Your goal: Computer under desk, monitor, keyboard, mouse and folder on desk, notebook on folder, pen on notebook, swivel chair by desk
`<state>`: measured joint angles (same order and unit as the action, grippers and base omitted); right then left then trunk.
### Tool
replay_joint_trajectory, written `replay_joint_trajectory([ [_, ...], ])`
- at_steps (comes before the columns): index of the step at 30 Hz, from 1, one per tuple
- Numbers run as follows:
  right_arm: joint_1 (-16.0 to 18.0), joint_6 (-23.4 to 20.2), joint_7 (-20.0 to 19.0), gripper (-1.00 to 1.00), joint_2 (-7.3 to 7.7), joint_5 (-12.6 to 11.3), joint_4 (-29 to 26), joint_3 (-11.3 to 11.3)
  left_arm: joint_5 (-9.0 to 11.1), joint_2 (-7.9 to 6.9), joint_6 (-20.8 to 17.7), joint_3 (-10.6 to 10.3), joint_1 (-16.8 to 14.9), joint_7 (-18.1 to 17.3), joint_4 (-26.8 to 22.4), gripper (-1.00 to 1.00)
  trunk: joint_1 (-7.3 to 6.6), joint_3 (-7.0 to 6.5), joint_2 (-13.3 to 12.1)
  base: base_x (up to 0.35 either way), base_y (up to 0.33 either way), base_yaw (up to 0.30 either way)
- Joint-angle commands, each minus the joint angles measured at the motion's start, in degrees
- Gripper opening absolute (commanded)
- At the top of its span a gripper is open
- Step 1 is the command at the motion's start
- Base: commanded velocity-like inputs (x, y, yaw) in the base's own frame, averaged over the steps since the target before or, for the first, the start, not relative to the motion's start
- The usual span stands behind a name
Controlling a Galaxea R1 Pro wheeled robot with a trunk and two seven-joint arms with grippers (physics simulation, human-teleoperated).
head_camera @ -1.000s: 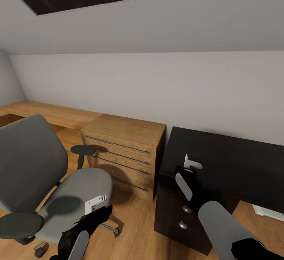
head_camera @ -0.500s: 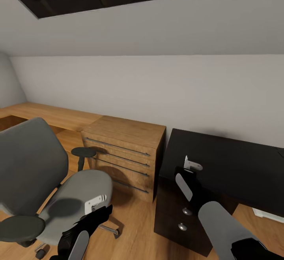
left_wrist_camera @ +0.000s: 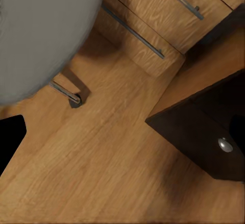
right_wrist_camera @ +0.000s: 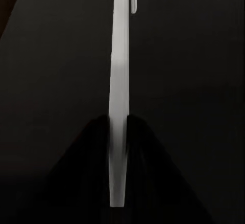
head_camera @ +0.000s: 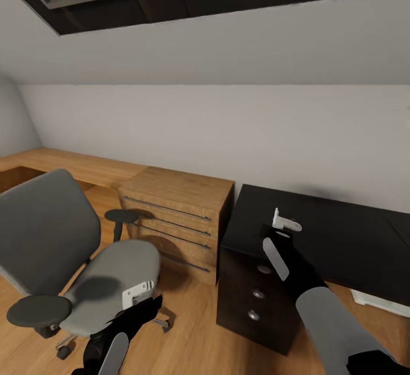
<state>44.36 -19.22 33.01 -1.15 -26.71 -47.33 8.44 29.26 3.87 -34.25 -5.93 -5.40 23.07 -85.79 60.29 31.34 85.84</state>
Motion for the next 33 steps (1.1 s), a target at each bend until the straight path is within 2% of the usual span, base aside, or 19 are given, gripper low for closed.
replay_joint_trajectory([
  [1, 0.0, -0.2, 0.4, -1.0, 0.1, -0.7, -0.5, -0.1, 0.6, 0.02, -0.1, -0.1, 0.0, 0.6, -0.1, 1.0, -0.25, -0.12, -0.4, -0.194, -0.087, 0.0],
  [2, 0.0, -1.1, 0.5, -1.0, 0.35, -3.2, -2.3, -0.9, 0.6, -0.01, -0.1, -2.2, 0.0, 0.6, -0.1, 1.0, -0.47, -0.3, -0.8, -0.033, -0.015, -0.007],
  [8, 0.0, -1.2, 0.5, -1.0, 0.37, -3.5, -2.3, -0.9, 0.6, -0.03, -0.1, -2.6, 0.0, 0.6, -0.1, 1.0, -1.79, -1.38, -3.2, -0.026, -0.012, -0.01],
  [10, 0.0, -1.3, 1.3, -1.0, 0.43, -4.1, -2.5, -1.2, 0.6, -0.07, -0.1, -3.4, 0.0, 0.6, -0.1, 1.0, -2.23, -1.74, -4.0, -0.017, -0.008, -0.007],
  [11, 0.0, -1.5, 3.7, -1.0, 0.52, -7.0, -2.7, -5.3, 0.6, -0.16, -0.1, -4.0, 0.0, 0.6, 0.0, 1.0, -2.45, -1.91, -4.4, -0.002, -0.001, -0.188],
  [13, 0.0, -1.5, 4.0, -1.0, 0.53, -7.6, -2.7, -6.9, 0.5, -0.17, -0.1, -4.1, 0.0, 0.6, 0.0, 1.0, -2.89, -2.26, -5.2, -0.001, -0.001, -0.122],
  [17, 0.0, -1.5, 4.2, -1.0, 0.56, -7.9, -2.8, -8.0, 0.5, -0.18, -0.1, -4.2, 0.0, 0.6, 0.0, 1.0, -3.77, -2.97, -6.8, 0.0, 0.0, -0.038],
  [22, 0.0, -1.5, 4.3, -1.0, 0.94, -8.0, -2.9, -8.2, 0.5, -0.18, -0.1, -4.2, 0.0, 0.6, 0.0, 1.0, -4.65, -3.69, -8.4, 0.0, 0.0, -0.004],
  [23, 0.0, -1.5, 4.3, -1.0, 2.56, -8.1, -2.9, -9.9, 0.5, -0.18, -0.1, -4.2, 0.0, 0.6, 0.0, 1.0, -4.65, -3.69, -8.4, 0.0, 0.0, -0.091],
  [28, 0.0, -1.6, 4.3, -1.0, 3.22, -8.1, -2.9, -14.2, 0.5, -0.18, -0.1, -4.3, 0.0, 0.6, 0.5, 1.0, -4.65, -3.69, -8.4, 0.0, 0.0, -0.189],
  [30, 0.0, -1.6, 4.3, -1.0, 3.96, -8.1, -2.9, -16.1, 0.5, -0.17, 0.0, -4.3, 0.0, 0.6, 0.6, 1.0, -4.65, -3.69, -8.4, 0.0, 0.0, -0.254],
  [33, 0.0, -1.6, 4.2, -1.0, 4.62, -8.1, -2.9, -17.6, 0.5, -0.17, 0.0, -4.3, 0.0, 0.6, 0.7, 1.0, -4.65, -3.69, -8.4, 0.0, -0.016, -0.275],
])
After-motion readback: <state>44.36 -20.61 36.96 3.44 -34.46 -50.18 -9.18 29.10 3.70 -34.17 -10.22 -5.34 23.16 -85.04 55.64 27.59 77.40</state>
